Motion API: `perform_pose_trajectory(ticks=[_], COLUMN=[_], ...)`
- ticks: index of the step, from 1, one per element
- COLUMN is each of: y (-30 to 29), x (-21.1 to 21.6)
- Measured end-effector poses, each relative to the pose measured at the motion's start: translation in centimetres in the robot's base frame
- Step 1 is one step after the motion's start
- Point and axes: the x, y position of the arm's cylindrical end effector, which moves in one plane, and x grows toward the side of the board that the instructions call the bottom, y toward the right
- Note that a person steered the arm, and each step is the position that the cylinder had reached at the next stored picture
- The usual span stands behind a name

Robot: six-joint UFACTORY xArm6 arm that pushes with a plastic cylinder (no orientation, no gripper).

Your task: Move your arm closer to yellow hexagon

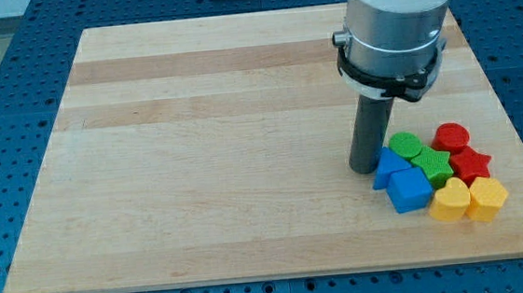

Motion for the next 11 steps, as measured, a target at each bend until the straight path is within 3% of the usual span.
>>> perform_pose_trajectory(ticks=[1,3,4,6,11], y=[0.0,-7.1,-9.4,-4.5,19.1], x=[0.0,0.3,3.1,11.1,10.2])
